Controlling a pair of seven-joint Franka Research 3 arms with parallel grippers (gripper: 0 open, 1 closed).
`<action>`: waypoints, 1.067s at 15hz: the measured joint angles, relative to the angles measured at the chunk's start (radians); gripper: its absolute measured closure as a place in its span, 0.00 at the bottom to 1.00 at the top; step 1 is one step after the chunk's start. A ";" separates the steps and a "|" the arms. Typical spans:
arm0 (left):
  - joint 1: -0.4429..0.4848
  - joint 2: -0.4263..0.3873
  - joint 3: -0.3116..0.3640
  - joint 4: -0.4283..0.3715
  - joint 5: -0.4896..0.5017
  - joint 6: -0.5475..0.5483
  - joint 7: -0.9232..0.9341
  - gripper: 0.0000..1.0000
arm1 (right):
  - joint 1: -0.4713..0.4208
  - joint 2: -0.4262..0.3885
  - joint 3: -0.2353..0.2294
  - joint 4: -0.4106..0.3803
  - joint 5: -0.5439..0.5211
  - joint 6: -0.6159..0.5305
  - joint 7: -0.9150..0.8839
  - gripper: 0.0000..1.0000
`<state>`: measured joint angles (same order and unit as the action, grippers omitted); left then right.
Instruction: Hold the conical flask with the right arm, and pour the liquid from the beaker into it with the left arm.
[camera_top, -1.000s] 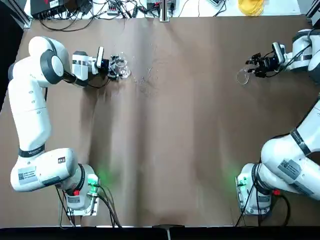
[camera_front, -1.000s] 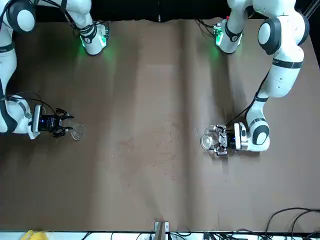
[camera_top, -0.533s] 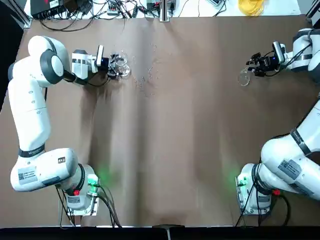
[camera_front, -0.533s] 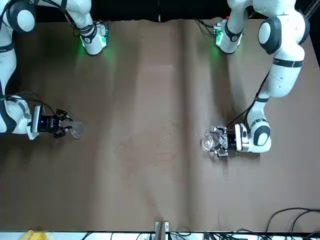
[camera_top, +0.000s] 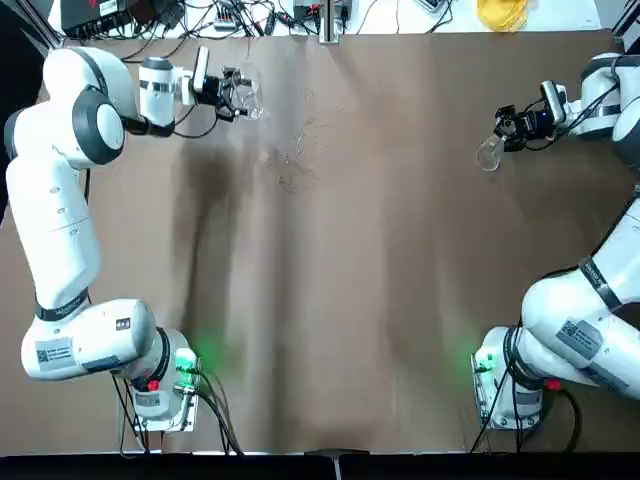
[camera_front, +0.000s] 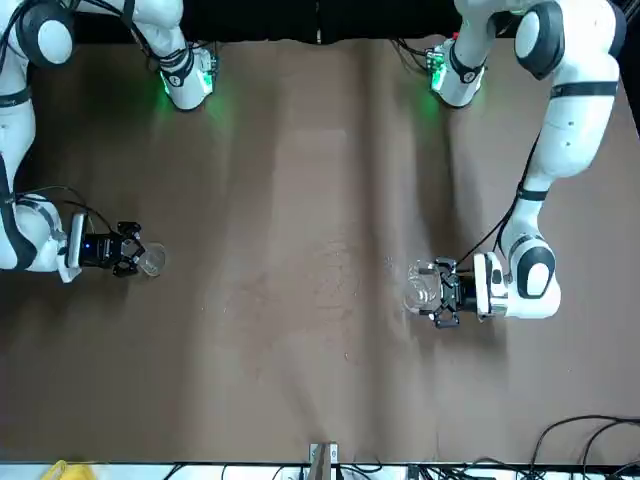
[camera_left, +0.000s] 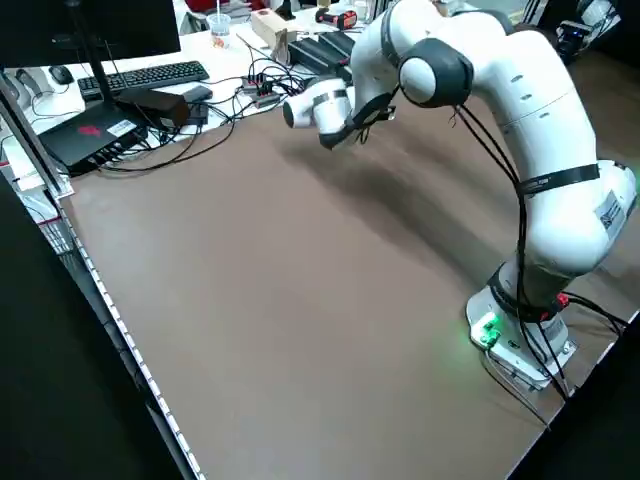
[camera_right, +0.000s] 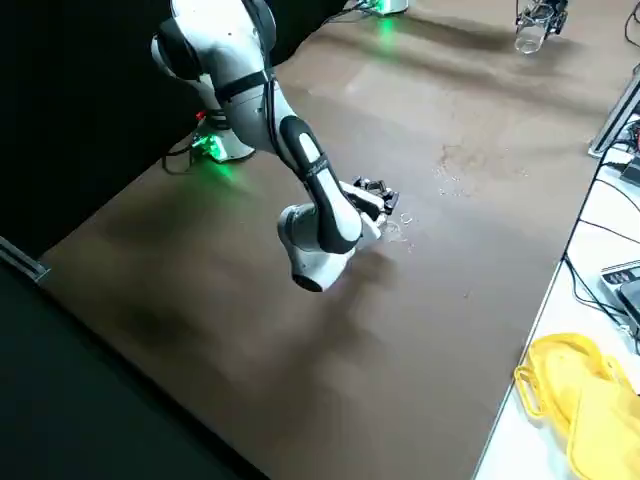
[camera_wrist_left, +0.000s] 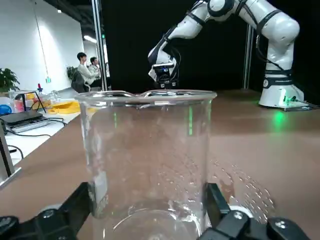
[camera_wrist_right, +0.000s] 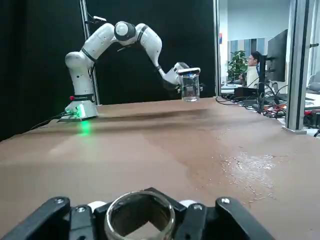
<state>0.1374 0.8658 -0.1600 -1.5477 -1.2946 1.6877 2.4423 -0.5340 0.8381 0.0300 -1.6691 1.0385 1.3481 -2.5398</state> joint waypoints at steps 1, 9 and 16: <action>-0.014 -0.021 0.001 0.000 0.001 0.017 -0.023 0.04 | 0.003 0.000 0.000 0.000 0.000 0.001 0.000 0.99; -0.128 -0.162 0.001 0.001 0.106 0.150 -0.315 0.04 | -0.018 0.000 -0.010 0.010 0.000 0.000 0.007 0.83; -0.199 -0.228 0.001 0.001 0.239 0.213 -0.509 0.04 | -0.030 -0.002 -0.011 0.016 0.000 -0.002 0.044 0.82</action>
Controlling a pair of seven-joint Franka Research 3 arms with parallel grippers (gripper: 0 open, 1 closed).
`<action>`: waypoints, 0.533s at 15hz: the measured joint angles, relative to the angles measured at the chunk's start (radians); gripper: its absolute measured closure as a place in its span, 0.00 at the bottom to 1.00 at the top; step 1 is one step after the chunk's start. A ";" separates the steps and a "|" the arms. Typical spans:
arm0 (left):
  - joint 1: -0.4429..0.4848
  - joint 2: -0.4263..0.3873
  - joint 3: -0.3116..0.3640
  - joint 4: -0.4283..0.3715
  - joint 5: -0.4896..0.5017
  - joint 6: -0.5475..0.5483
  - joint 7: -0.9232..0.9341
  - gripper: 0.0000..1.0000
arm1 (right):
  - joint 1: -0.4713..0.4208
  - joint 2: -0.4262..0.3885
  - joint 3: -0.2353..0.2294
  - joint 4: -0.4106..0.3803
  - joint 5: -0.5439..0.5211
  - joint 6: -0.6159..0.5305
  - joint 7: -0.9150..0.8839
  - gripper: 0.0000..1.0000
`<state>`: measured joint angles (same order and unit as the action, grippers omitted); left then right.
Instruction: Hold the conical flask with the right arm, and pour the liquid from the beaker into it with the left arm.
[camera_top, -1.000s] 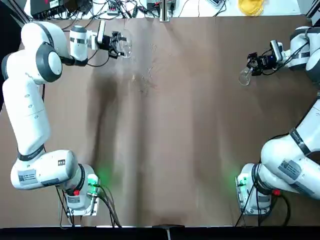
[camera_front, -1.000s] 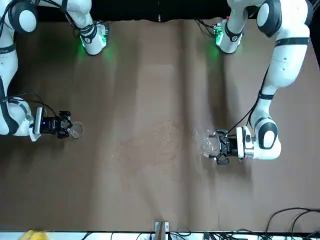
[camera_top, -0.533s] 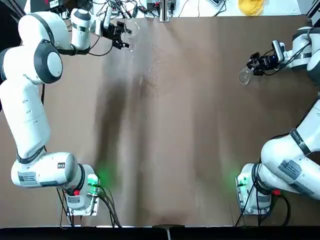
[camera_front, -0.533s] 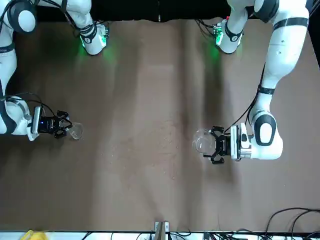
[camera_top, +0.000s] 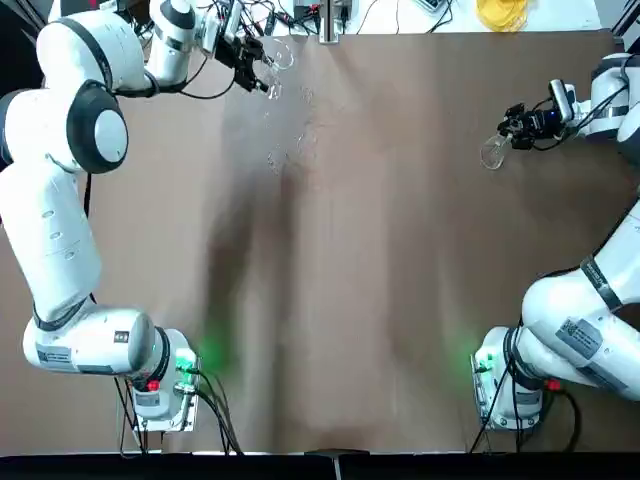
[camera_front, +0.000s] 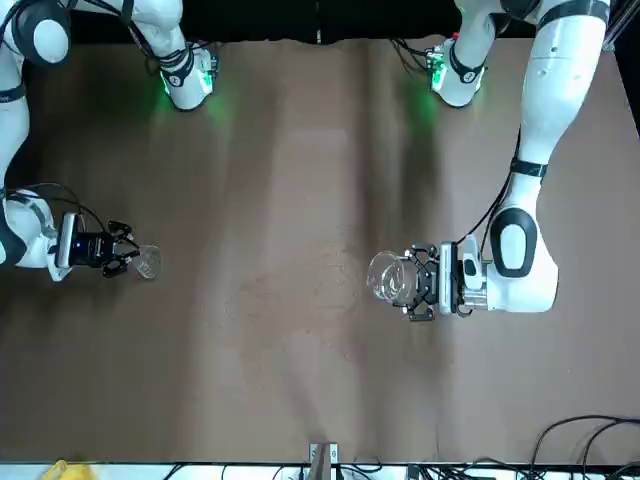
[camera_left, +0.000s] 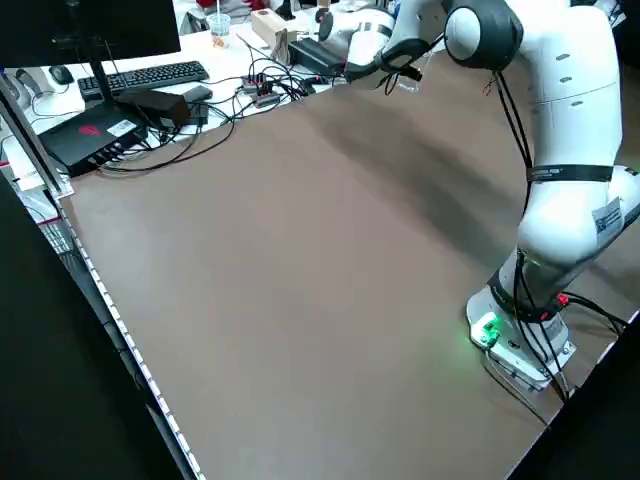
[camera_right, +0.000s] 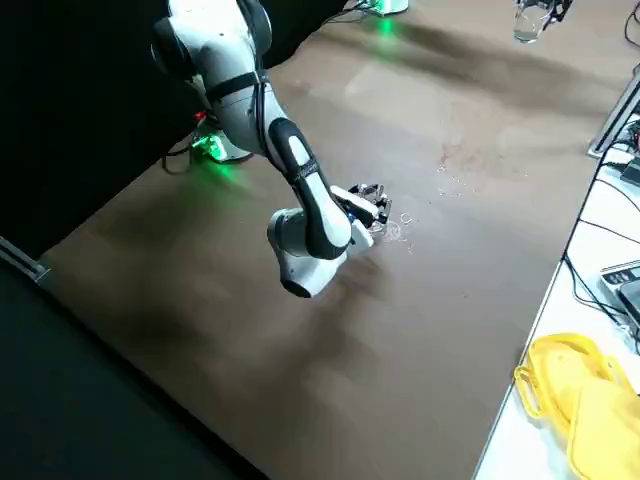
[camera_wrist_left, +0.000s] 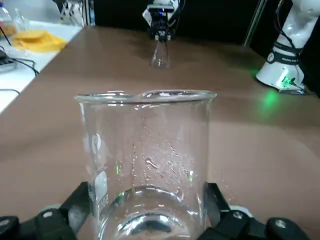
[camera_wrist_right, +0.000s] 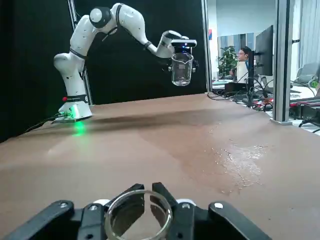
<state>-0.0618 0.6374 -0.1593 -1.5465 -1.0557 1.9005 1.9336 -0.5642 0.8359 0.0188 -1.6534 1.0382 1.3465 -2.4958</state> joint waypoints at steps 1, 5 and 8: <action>-0.008 -0.011 0.000 0.000 0.024 0.008 -0.028 0.04 | 0.000 0.000 0.000 0.000 0.000 0.000 0.002 0.82; -0.048 -0.046 0.000 0.000 0.101 0.066 -0.119 0.04 | 0.000 0.000 0.000 0.000 0.000 0.000 0.013 0.81; -0.083 -0.048 0.000 -0.002 0.118 0.106 -0.147 0.04 | -0.001 0.000 0.000 0.003 0.000 0.000 0.015 0.77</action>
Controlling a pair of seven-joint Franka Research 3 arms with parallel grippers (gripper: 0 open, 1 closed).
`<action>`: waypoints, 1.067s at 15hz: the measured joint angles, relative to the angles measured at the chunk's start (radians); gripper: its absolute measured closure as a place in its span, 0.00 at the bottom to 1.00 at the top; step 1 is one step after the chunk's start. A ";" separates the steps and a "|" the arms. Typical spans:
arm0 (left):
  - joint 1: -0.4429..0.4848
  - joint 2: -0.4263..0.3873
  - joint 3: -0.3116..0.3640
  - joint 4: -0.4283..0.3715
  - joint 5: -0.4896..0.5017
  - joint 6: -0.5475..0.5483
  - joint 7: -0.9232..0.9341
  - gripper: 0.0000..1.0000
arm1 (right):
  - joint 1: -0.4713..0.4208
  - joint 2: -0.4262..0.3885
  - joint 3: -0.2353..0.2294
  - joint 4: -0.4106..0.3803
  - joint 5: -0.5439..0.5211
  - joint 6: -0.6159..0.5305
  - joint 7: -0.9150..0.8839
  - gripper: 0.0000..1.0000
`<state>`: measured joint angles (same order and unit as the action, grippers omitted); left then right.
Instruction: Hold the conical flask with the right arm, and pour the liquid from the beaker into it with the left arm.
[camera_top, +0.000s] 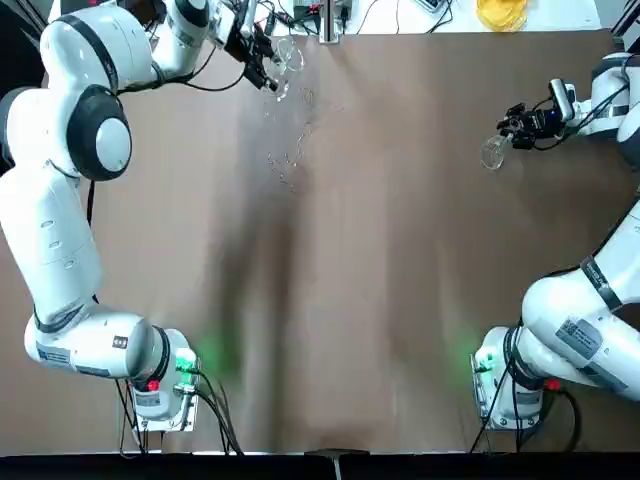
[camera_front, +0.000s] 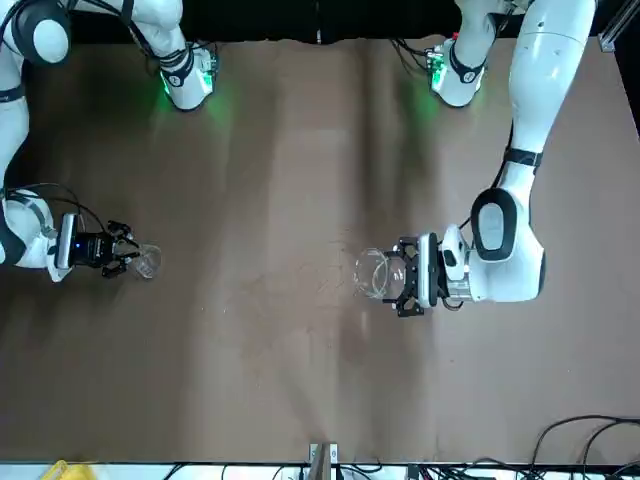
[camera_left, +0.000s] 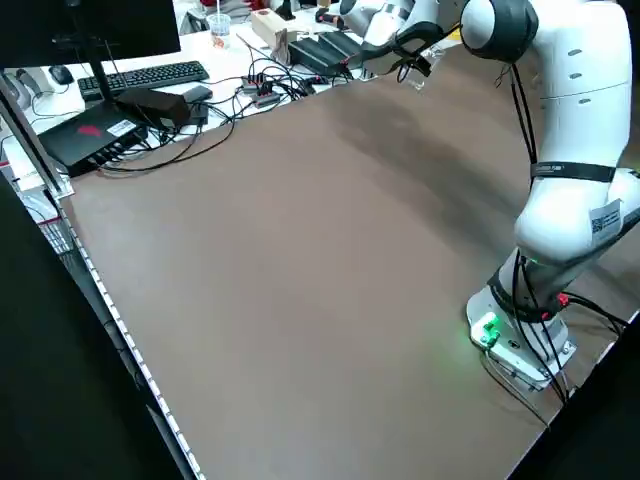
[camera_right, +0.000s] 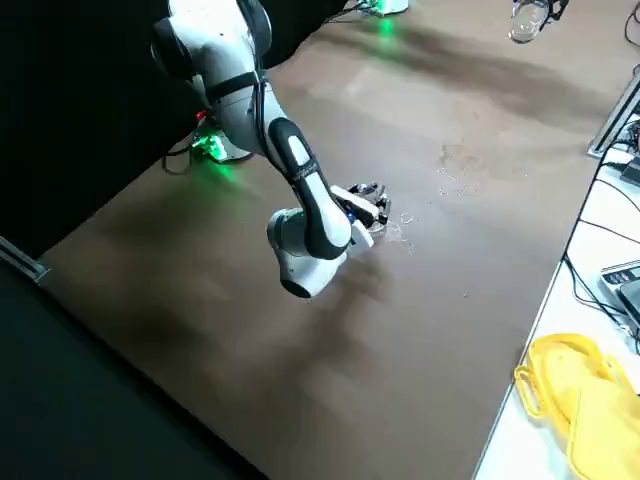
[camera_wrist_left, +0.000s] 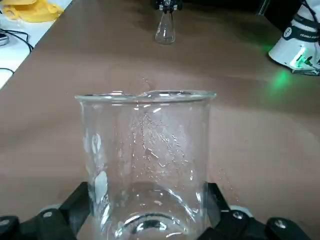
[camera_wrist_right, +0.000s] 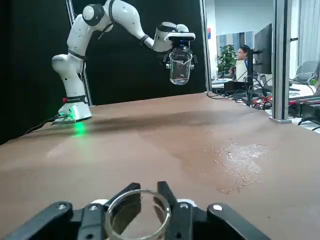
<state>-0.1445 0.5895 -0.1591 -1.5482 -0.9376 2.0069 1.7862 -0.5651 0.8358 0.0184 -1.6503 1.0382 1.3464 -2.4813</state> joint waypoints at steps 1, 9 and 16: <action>-0.008 0.000 0.000 -0.001 0.000 0.010 -0.002 0.04 | -0.002 0.000 -0.001 0.004 0.000 0.000 0.001 0.70; -0.035 0.000 0.000 0.000 0.000 0.021 -0.004 0.04 | -0.031 0.000 -0.004 0.014 0.000 -0.002 0.006 0.58; -0.036 0.000 0.001 0.001 0.000 0.023 -0.004 0.04 | -0.028 0.000 0.003 0.006 0.000 -0.009 0.009 0.56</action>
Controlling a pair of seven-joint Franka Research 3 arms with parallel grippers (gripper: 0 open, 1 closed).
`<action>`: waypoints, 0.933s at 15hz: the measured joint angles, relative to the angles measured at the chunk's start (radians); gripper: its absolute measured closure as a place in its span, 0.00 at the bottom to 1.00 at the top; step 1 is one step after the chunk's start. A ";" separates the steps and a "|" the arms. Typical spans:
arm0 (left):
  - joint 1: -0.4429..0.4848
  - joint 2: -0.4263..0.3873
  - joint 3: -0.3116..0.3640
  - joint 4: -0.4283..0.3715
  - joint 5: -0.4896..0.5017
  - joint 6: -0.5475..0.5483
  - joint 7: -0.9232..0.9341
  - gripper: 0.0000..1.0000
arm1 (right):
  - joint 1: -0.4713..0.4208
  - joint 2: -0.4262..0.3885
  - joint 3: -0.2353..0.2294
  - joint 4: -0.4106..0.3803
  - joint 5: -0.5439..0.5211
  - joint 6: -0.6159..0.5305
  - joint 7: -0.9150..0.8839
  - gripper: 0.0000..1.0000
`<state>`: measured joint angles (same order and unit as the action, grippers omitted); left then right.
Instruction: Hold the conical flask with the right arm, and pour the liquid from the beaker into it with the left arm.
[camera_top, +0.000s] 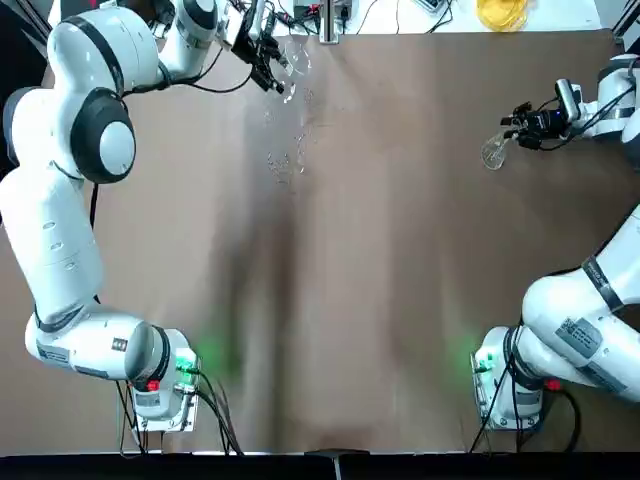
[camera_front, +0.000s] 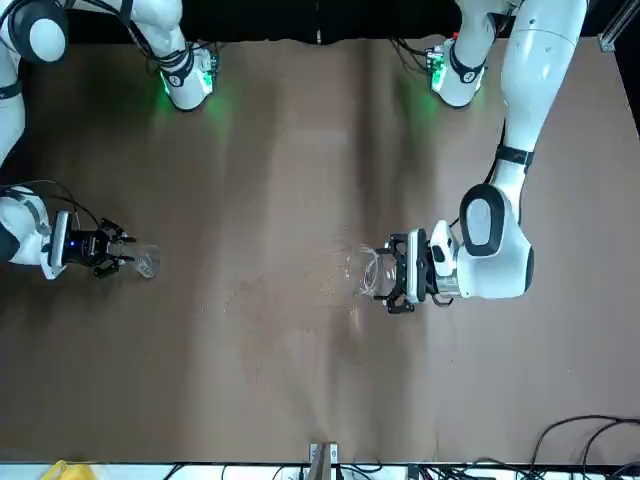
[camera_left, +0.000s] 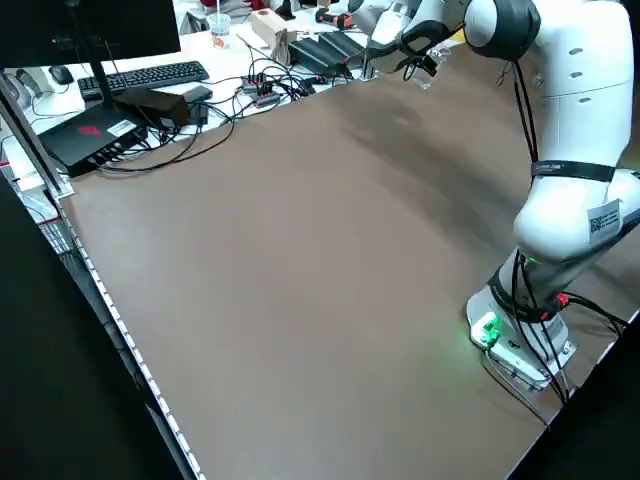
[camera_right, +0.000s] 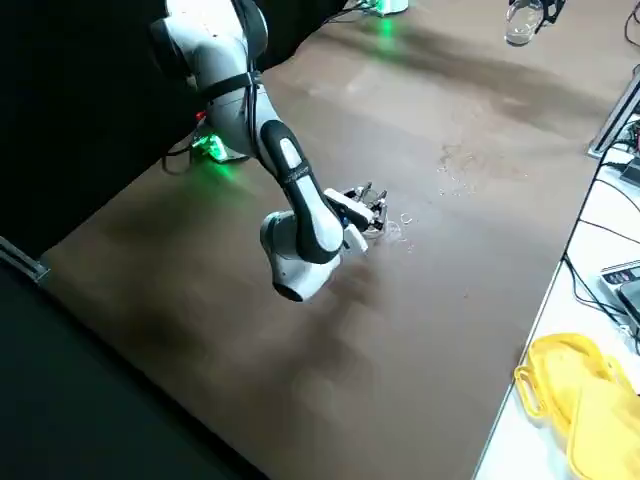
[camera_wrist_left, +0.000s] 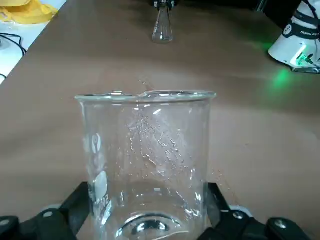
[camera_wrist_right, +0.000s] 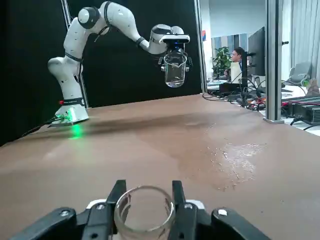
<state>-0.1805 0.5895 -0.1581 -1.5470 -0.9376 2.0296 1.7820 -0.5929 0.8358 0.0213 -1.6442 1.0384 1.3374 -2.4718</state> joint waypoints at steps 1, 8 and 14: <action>0.000 0.000 0.000 0.001 0.000 0.000 0.000 0.04 | 0.000 0.000 0.001 0.000 0.000 0.000 0.004 0.56; 0.004 -0.001 0.006 0.004 0.000 0.002 0.000 0.04 | -0.002 0.000 0.000 0.000 0.000 -0.001 0.010 0.56; 0.008 -0.002 0.006 0.005 0.000 0.002 0.000 0.04 | -0.002 0.000 0.001 0.000 0.000 -0.001 0.012 0.54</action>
<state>-0.1729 0.5870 -0.1522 -1.5419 -0.9376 2.0315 1.7820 -0.5950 0.8358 0.0222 -1.6442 1.0384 1.3361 -2.4599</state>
